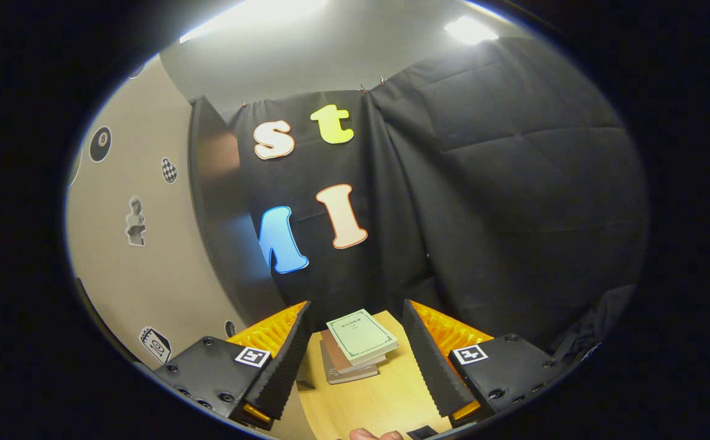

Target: Open the cabinet door with the right hand, grasp the bottle in the cabinet with the left hand and place it on the coaster, then close the cabinet door with the right hand.

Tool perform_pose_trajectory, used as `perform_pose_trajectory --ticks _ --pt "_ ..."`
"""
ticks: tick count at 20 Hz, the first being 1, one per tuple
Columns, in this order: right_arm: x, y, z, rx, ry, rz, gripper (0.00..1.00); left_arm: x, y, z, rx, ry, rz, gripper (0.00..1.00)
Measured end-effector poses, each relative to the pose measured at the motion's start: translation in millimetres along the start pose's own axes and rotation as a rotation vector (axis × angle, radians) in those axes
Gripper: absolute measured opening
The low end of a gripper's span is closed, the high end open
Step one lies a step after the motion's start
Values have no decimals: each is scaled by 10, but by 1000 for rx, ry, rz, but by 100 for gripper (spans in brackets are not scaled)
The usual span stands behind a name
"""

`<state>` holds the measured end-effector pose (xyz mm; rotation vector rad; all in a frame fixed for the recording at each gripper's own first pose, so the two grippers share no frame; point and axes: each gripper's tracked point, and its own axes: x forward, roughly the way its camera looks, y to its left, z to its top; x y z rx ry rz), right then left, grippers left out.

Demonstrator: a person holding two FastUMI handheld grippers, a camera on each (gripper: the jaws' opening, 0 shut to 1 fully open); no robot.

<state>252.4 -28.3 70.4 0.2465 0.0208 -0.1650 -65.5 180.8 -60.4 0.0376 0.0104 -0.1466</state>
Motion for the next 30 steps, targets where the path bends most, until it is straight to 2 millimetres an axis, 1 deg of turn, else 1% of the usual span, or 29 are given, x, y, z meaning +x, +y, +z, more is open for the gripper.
perform_pose_trajectory --ticks 1,2,4,5,6,7,9,10,11,12,13,14,15,16,17,18,19,20,21,22,23,24,25,26,27,28,29,30 --pt "-32 53 -22 2 2 6 85 -97 139 -136 -2 8 22 72" --pt "-59 97 -39 3 7 11 93 -192 270 -285 -3 14 44 72" --pt "-111 185 -83 -3 21 25 93 -343 480 -591 7 36 83 72" --pt "-127 204 -86 -15 19 22 86 -440 554 -735 13 40 90 75" --pt "-141 209 -74 -27 14 16 85 -531 585 -886 18 48 89 75" --pt "-166 227 -76 -37 11 13 93 -598 613 -1054 26 60 91 73" --pt "-204 250 -91 -52 8 2 93 -743 679 -1434 41 88 93 73" --pt "-227 225 -93 -64 7 -12 85 -824 707 -1610 43 114 101 73" --pt "-254 197 -101 -75 5 -25 85 -868 717 -1770 44 129 106 73" --pt "-275 177 -96 -81 3 -38 85 -905 713 -1930 45 142 108 76" --pt "-294 161 -104 -81 6 -48 93 -940 706 -2062 43 151 108 76" --pt "-308 164 -118 -78 12 -52 93 -979 703 -2177 39 154 109 73" --pt "-322 178 -139 -73 19 -56 85 -1006 691 -2288 29 156 109 76" --pt "-327 182 -138 -72 22 -61 85 -1025 662 -2409 17 157 108 75" --pt "-324 171 -136 -74 20 -73 85 -1031 657 -2507 8 159 110 75" --pt "-320 147 -130 -85 16 -94 93 -1029 669 -2591 0 156 113 75" --pt "-323 111 -139 -107 10 -121 93 -998 675 -2651 -7 155 114 75" --pt "-328 97 -132 -126 3 -139 93 -963 693 -2744 -14 162 118 75" --pt "-337 143 -136 -142 0 -137 93 -939 715 -2805 -23 163 122 76" --pt "-353 183 -155 -152 3 -133 93 -912 708 -2854 -29 165 121 73" --pt "-361 185 -187 -157 11 -136 86 -887 716 -2927 -26 178 124 73" --pt "-380 181 -217 -159 21 -147 86 -861 698 -3017 -19 191 129 76" --pt "-398 178 -241 -160 25 -151 86 -855 697 -3076 -10 200 135 73" --pt "-417 202 -260 -162 24 -150 85 -856 705 -3115 -4 203 142 73" --pt "-416 224 -288 -168 27 -147 85 -858 706 -3111 0 195 144 76" --pt "-426 232 -325 -178 37 -146 86 -879 689 -3099 -4 192 144 73" --pt "-423 226 -371 -188 48 -147 86 -897 680 -3100 -9 195 143 73" --pt "-427 222 -386 -194 53 -150 86 -936 667 -3132 -6 200 142 78"
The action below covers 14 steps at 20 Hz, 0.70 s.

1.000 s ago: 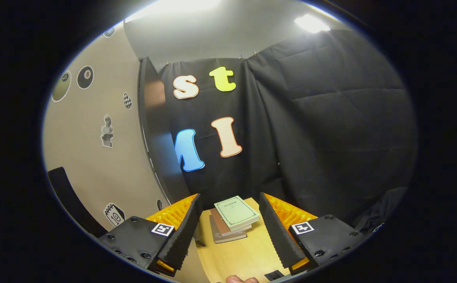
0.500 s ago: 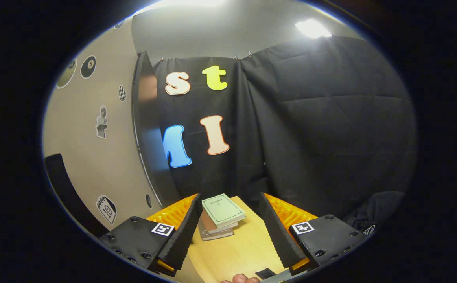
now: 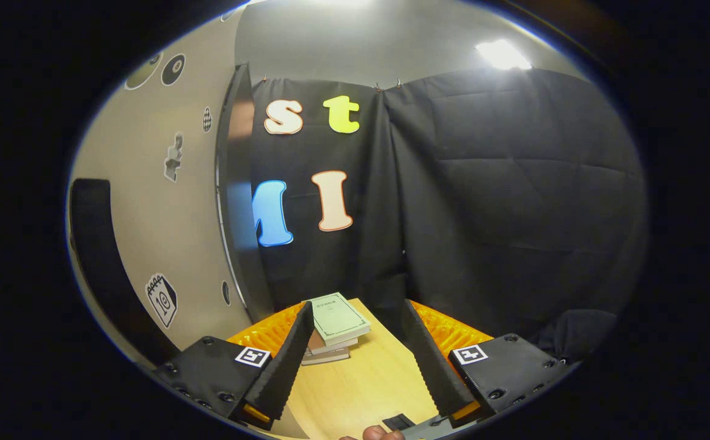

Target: Open the cabinet door with the right hand, grasp the bottle in the cabinet with the left hand and place it on the coaster, then close the cabinet door with the right hand.

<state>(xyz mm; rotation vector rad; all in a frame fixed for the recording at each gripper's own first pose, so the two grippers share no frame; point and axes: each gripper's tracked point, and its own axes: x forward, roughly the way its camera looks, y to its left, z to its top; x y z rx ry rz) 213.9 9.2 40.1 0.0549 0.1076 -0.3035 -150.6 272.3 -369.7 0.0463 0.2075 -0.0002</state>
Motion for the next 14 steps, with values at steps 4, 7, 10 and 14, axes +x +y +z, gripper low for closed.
perform_pose_trajectory --ticks 4,7,10,14 --pt "33 2 -23 15 4 6 85 -33 1 -67 49 31 20 82" --pt "39 -20 -78 12 10 8 85 -53 -13 -22 54 25 17 88" --pt "40 -19 -146 -11 19 12 85 -92 -27 0 56 27 17 87" --pt "23 -7 -287 -51 39 20 93 -135 -28 104 43 36 12 86"
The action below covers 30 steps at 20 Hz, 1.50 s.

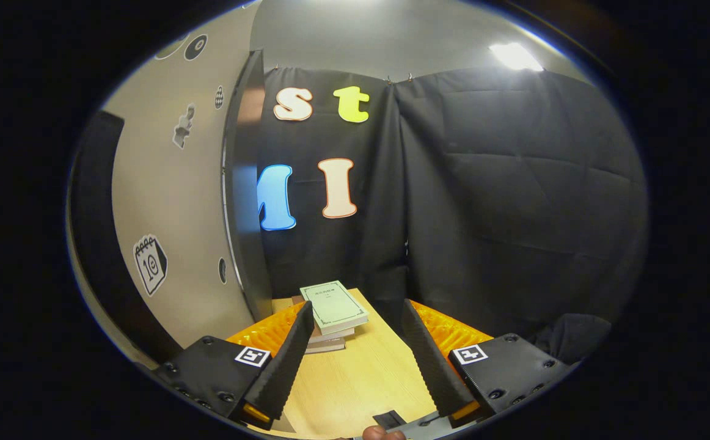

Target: Open the cabinet door with the right hand, grasp the bottle in the cabinet with the left hand and place it on the coaster, then close the cabinet door with the right hand.

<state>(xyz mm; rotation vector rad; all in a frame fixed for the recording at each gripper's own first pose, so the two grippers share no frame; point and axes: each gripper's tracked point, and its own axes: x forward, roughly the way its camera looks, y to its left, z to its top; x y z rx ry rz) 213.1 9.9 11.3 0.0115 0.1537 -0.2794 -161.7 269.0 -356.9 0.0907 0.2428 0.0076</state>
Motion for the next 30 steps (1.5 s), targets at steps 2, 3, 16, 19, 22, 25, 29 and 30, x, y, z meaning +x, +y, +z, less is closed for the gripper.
perform_pose_trajectory --ticks 2,3,16,19,22,25,29,30 --pt "-13 -70 -58 -13 1 -29 93 -73 -8 75 5 -2 -8 86" --pt "-14 -67 -122 -15 11 -30 93 -122 -20 115 1 -6 -16 86" --pt "116 -83 -180 51 23 89 93 -1094 29 1215 25 -135 93 85" --pt "43 -5 29 80 2 181 93 -1403 -153 1531 4 -159 123 85" --pt "-43 20 240 50 -24 247 93 -1635 -387 1730 -2 -162 127 86" --pt "-182 157 401 27 -44 340 93 -1848 -641 1840 1 -156 129 86" --pt "-435 315 573 -11 -86 463 93 -2087 -914 1949 -19 -149 134 86" --pt "-490 362 603 -15 -97 494 93 -2150 -955 1963 -17 -151 143 85"
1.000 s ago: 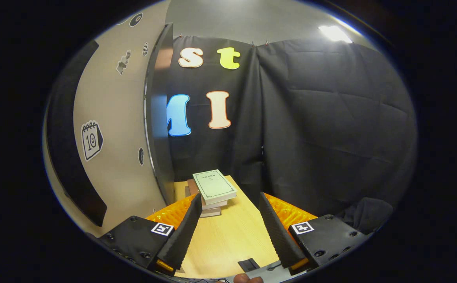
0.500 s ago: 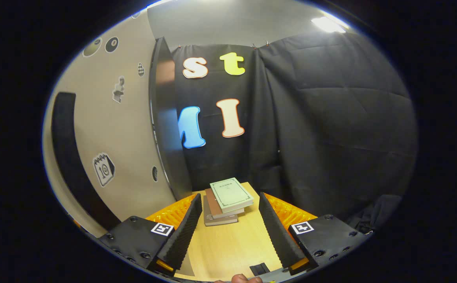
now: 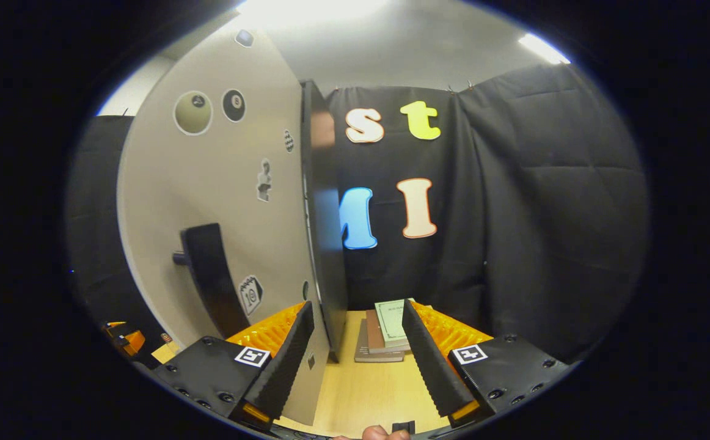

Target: Open the cabinet door with the right hand, grasp the bottle in the cabinet with the left hand and place it on the coaster, then close the cabinet door with the right hand.

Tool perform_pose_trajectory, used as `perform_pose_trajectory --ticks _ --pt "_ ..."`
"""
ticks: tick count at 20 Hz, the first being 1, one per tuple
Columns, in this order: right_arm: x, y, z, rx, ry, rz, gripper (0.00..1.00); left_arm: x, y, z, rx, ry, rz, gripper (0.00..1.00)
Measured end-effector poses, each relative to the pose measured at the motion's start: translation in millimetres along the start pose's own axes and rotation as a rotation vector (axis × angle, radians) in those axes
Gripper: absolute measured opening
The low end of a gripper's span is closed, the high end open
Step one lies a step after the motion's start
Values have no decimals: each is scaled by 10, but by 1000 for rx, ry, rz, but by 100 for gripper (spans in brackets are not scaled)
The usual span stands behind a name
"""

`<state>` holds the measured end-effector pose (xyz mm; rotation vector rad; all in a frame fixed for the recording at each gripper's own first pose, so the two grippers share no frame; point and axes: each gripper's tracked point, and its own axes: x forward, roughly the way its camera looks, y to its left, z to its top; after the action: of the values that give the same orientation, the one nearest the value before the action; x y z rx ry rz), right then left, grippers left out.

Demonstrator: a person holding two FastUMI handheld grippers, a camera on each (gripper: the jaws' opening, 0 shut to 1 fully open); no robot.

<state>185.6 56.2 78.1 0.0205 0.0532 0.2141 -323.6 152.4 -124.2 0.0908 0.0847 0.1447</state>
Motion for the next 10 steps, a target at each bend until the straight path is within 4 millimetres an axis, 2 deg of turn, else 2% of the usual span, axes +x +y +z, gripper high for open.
perform_pose_trajectory --ticks 4,5,6,8,10 --pt "8 108 39 -53 -18 51 92 -172 -70 11 -11 22 59 85" --pt "-8 126 43 -57 -19 55 85 -194 -73 23 -32 22 69 86" --pt "16 167 35 -53 -14 62 85 -214 -61 27 -54 21 76 86" --pt "29 261 -9 -31 12 75 85 -174 -44 26 -83 26 80 86" --pt "61 411 -14 -13 26 94 85 -96 72 6 -70 33 97 85"
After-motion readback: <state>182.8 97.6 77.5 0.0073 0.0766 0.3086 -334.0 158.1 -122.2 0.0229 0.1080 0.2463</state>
